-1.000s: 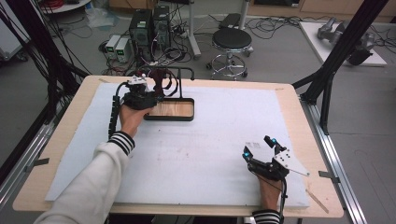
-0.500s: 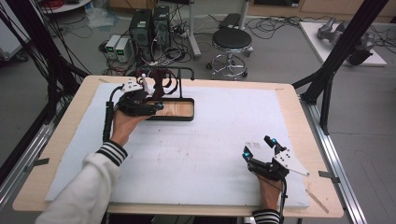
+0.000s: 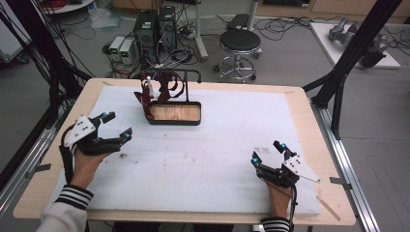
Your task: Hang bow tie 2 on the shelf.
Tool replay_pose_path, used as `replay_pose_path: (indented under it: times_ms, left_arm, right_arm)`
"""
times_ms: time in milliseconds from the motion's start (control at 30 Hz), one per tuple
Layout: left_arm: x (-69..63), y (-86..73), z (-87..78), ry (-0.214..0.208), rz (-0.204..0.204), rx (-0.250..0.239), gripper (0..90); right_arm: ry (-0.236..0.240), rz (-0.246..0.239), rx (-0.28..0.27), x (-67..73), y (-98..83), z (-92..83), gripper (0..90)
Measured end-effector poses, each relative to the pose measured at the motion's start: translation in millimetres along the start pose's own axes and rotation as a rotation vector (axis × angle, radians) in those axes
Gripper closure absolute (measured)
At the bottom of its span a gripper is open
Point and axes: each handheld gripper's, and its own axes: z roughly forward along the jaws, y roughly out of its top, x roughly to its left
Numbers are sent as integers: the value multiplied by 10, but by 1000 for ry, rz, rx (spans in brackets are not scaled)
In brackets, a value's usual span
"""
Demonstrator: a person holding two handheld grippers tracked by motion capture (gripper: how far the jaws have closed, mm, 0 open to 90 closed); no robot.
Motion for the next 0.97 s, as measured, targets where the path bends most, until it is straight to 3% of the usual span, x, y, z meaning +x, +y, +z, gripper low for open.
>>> replay_pose_path:
  times_ms: [67,133,167,400,667,967]
  left_arm:
    - [16,-48,-50,-1,-4,-8,141]
    - [48,-175,-184,-27,-28,-56,140]
    - [48,-175,-184,-27,-28,-56,140]
    - [55,-396,-363,15,-55,-95,140]
    - [44,-556,-416,71,-69,-94,140]
    - [29,-611,-427,73,-73,-97,140]
  right_arm:
    - [-1,1,0,1,0,-1,109]
    - [-2,0,0,3,-1,0,109]
    - [-2,0,0,3,-1,0,109]
    - [-4,-6,-1,7,0,3,109]
    - [-5,-6,-2,7,0,1,109]
    - [-6,-11,-6,3,0,2,109]
